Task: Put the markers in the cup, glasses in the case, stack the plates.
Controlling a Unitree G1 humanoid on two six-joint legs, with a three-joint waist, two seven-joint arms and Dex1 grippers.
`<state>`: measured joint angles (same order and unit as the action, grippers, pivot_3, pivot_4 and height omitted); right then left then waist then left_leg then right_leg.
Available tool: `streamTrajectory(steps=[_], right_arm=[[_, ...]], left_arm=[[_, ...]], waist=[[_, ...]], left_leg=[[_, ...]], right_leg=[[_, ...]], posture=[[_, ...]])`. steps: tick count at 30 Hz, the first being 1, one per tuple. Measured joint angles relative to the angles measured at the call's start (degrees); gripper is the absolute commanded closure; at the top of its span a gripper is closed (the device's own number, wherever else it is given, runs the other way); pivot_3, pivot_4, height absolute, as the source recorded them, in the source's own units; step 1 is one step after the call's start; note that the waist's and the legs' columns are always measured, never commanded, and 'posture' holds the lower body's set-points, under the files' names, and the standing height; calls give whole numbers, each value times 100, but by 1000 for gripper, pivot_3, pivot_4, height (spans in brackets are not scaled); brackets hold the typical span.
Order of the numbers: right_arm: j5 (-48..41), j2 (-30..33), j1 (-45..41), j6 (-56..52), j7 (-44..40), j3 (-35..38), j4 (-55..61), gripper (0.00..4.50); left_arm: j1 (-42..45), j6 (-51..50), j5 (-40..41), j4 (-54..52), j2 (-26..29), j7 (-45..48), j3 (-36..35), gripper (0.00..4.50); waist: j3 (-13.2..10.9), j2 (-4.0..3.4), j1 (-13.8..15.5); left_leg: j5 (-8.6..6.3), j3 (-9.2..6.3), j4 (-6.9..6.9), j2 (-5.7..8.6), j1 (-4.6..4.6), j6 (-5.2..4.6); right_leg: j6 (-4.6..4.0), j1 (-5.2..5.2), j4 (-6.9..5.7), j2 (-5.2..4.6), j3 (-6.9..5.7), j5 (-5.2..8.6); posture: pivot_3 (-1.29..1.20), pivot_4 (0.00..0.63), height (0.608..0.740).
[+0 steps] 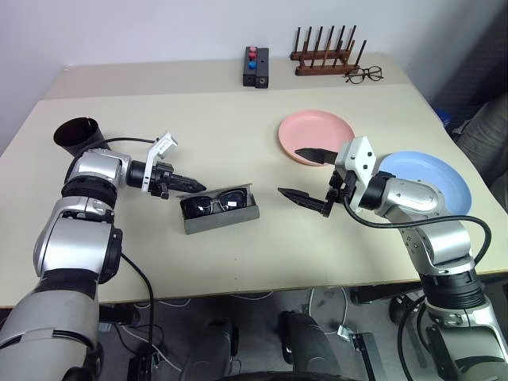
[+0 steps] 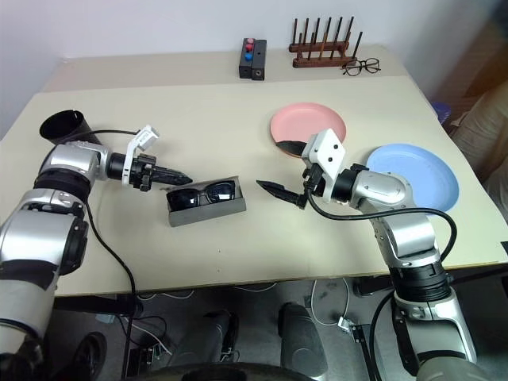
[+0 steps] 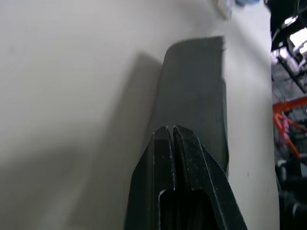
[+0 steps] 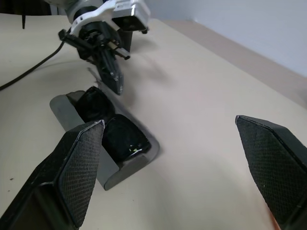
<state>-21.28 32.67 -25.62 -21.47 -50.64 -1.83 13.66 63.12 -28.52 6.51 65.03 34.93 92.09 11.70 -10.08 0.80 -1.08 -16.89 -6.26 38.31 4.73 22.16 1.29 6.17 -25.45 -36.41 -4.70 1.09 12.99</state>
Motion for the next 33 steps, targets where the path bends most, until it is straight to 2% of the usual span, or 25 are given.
streamTrajectory(steps=[5, 12, 15, 18, 21, 24, 28, 33], right_arm=[[41, 2, -36, 63, -4, -14, -59, 0], [139, 2, -63, 176, 14, -18, -173, 0], [194, 2, -64, 221, 48, -17, -182, 0], [209, 2, -120, 215, 154, 15, -393, 0], [190, 82, -159, 116, 202, 132, -565, 0], [187, 494, -133, -120, 214, 407, -715, 0], [188, 1116, 228, -330, 175, 896, -854, 0], [189, 1887, 824, -939, 84, 1259, -893, 0]], left_arm=[[-501, -182, 649, -933, 192, 14, 570, 4407], [-1018, -332, 1157, -2152, 438, 16, 787, 4407], [-1150, -207, 1156, -2353, 424, -15, 678, 4407], [-1054, 83, 1363, -2043, 106, -438, -94, 4407], [-778, 493, 1542, -1762, -11, -793, -750, 3623], [-712, 880, 1595, -1851, -68, -862, -1143, 2112], [-887, 643, 1884, -2368, -212, -745, -1357, 98], [-1205, 475, 2068, -3064, -367, -607, -1376, 20]], waist=[[0, 0, 11], [0, -1, 13], [1, -2, 16], [1, 0, 42], [1, 0, 37], [1, -1, 41], [2, 0, 40], [2, -2, 31]], left_leg=[[0, 0, 1, 0, 0, 0], [0, 1, 2, 0, 0, 0], [0, 1, 2, 0, 0, 0], [0, -1, 12, 0, 2, 0], [0, 0, 15, 1, 4, 0], [-1, 3, 13, 3, 4, -2], [-4, 2, 20, 4, 10, -7], [-9, 3, 30, 1, 10, -15]], right_leg=[[0, 0, 0, -1, 4, 0], [0, 1, 1, -1, 5, 0], [-1, 1, 1, -1, 5, 0], [-1, 2, 1, -1, 2, 0], [-1, 2, 0, -2, 2, 0], [-1, 2, 3, -7, 3, 0], [0, 3, 3, -6, 2, 0], [0, 3, -5, -4, 3, 0]], posture=[[0, 150, 740], [0, 150, 740], [0, 150, 740], [0, 150, 740], [0, 150, 740], [0, 150, 740], [0, 150, 740], [0, 150, 740]])
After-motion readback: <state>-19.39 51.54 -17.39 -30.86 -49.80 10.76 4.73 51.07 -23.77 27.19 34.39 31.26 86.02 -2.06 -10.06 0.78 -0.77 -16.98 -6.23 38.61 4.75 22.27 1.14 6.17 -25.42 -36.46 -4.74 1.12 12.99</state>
